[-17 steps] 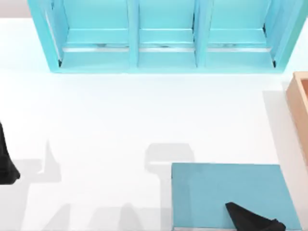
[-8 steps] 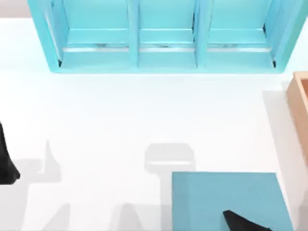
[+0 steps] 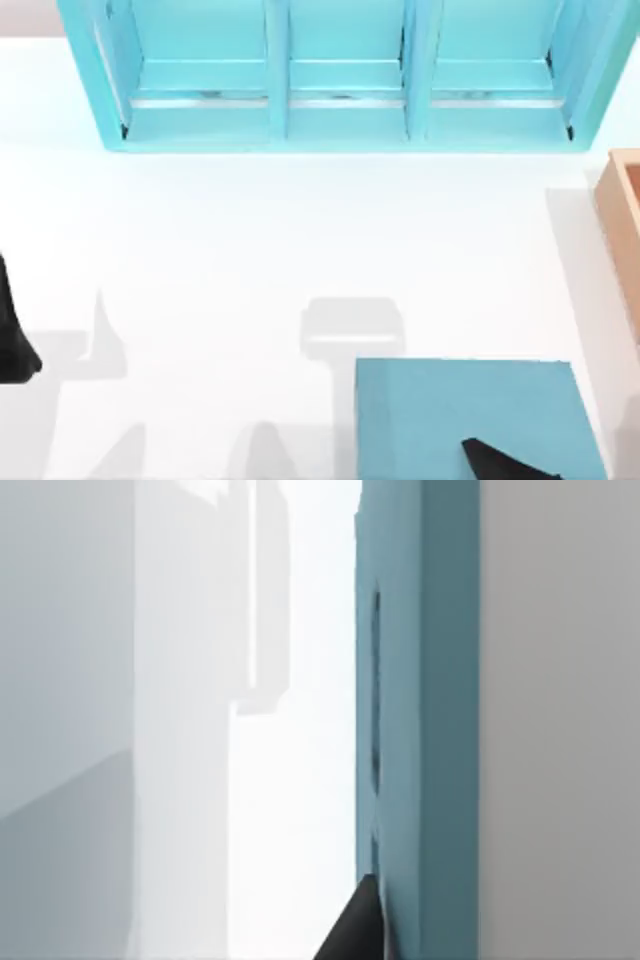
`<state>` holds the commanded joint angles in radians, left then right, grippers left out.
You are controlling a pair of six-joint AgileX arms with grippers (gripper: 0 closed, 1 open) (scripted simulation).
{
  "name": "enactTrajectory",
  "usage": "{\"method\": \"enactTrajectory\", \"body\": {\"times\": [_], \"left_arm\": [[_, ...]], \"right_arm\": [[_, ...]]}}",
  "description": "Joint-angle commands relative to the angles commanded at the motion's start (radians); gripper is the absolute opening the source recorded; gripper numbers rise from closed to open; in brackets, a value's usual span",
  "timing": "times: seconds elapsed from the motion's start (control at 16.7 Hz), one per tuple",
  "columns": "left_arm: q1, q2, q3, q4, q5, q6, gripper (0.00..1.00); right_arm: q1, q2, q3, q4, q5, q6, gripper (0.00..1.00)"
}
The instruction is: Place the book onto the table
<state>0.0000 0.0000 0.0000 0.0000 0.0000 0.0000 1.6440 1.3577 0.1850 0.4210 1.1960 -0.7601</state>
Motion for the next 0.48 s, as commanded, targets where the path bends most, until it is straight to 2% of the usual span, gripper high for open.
{"method": "enactTrajectory", "body": {"times": [0.48], "left_arm": [[0.000,0.000,0.000,0.000,0.000,0.000,1.00]], "right_arm": [[0.000,0.000,0.000,0.000,0.000,0.000,0.75]]}}
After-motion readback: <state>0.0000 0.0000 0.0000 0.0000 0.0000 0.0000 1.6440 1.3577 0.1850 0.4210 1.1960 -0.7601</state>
